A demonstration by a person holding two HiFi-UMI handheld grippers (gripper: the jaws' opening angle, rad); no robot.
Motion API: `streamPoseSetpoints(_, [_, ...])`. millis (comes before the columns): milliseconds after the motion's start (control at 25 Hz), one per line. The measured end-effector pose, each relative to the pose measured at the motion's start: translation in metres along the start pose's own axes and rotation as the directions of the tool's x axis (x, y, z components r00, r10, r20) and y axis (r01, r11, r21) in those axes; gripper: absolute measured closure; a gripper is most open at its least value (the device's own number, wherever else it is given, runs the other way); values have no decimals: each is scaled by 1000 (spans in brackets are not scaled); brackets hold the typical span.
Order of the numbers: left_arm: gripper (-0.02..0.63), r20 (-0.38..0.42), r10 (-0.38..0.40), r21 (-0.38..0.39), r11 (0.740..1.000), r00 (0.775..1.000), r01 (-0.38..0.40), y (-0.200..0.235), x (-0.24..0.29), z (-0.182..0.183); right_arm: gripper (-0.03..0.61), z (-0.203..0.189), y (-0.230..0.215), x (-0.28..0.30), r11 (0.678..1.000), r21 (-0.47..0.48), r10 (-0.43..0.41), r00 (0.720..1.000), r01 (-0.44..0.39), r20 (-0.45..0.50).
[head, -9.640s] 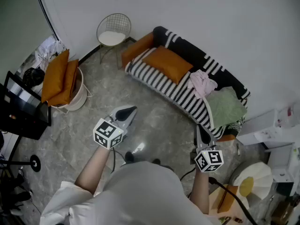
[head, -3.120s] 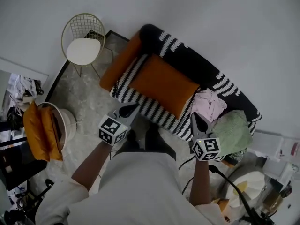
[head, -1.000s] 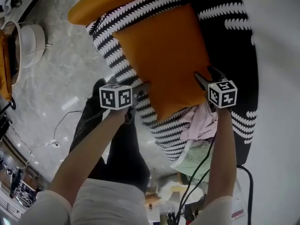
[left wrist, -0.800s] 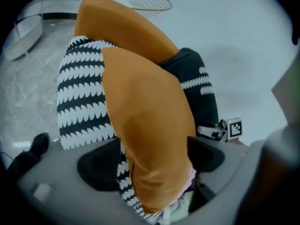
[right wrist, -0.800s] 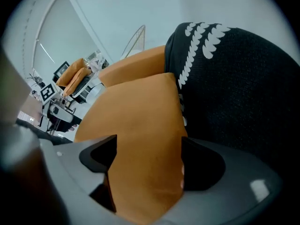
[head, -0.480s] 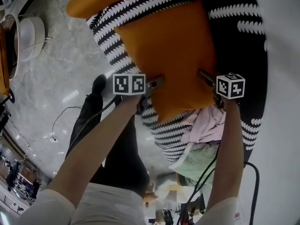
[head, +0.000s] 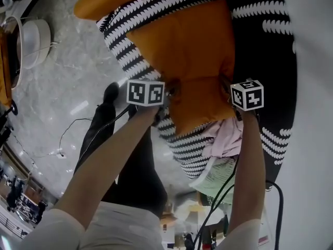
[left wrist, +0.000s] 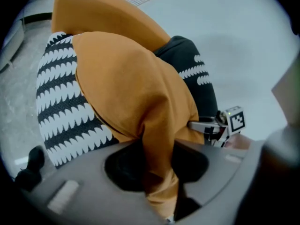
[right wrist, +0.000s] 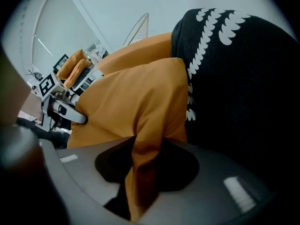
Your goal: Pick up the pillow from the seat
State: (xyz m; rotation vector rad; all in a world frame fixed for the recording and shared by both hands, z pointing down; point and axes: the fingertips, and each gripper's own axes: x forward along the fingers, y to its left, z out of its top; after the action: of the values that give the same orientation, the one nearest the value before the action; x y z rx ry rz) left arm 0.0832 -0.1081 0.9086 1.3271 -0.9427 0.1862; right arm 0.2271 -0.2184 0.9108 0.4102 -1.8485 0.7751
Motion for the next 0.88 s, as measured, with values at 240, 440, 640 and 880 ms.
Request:
streamPoseSetpoints(240, [492,-29,-35,63,997,999,36,-17,-12,-4,501,-1,14,-22,998,57,20,998,-23,53])
streamPoseSetpoints(440, [497,-67,-27,181,983,997,39,-37,-31,-23,511,-26,33,-44,993,113,34,994,-46,103])
streamPoseSetpoints(640, [503,-77,-25,281,959,997,46,-69,-74,-23,511,-24,63,-92,982,182,17,982,-52,191])
streamPoseSetpoints(880, [500,-100,-23,348,936,995,56,-103,-138,-31,512,-17,113,-150,967,251,-25,966,-42,257])
